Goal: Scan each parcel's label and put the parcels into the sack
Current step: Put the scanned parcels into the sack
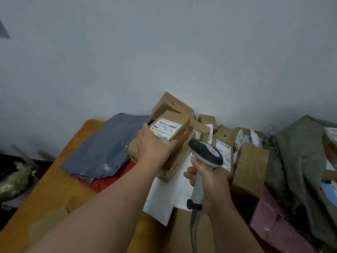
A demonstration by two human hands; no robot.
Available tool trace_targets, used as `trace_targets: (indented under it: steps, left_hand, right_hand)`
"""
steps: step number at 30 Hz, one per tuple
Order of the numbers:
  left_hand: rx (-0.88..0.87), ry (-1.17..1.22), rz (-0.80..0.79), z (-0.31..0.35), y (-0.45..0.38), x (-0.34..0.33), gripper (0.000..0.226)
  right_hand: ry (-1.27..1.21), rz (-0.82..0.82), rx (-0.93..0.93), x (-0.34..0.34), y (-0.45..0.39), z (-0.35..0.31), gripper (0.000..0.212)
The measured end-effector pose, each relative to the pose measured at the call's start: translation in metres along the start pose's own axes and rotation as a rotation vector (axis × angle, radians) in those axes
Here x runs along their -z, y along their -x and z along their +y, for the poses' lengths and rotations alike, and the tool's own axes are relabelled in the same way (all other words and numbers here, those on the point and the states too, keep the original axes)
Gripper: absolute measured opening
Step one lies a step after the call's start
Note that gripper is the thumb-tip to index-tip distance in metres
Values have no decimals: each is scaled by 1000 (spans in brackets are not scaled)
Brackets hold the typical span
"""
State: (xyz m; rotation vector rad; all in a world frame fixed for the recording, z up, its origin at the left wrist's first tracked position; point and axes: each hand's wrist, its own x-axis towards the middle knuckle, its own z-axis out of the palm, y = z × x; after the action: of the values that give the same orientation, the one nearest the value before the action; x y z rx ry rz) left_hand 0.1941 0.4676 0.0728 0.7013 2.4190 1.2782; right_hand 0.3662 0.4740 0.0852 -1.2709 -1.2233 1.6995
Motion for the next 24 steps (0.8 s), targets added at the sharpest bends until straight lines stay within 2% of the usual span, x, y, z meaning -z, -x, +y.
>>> trace_targets:
  steps: [1,7,13,16,19,22,24]
  left_hand:
    - [-38,23,21,-1,6,2,127]
    - [-195,161,119,-9,71,16,107]
    - [-174,169,174,-3,143,31,115]
    - [-147,190,128,-2,183,37,114]
    - [-129,354,47,2,225,40,86]
    - [-87,650,50,8,257,44,34]
    - [-7,771,22,10,272,48,20]
  right_hand:
    - [-9,12,10,1,1,-1,7]
    - [-142,40,45,0,10,-6,25]
    - [-252,-94,29,10,51,-7,35]
    - [-234,-131,45,31,78,-6,42]
    - [-240,-137,46,58,102,-3,40]
    - [-253,-97,51,83,123,1,44]
    - [-242,-93,55,97,136,4,44]
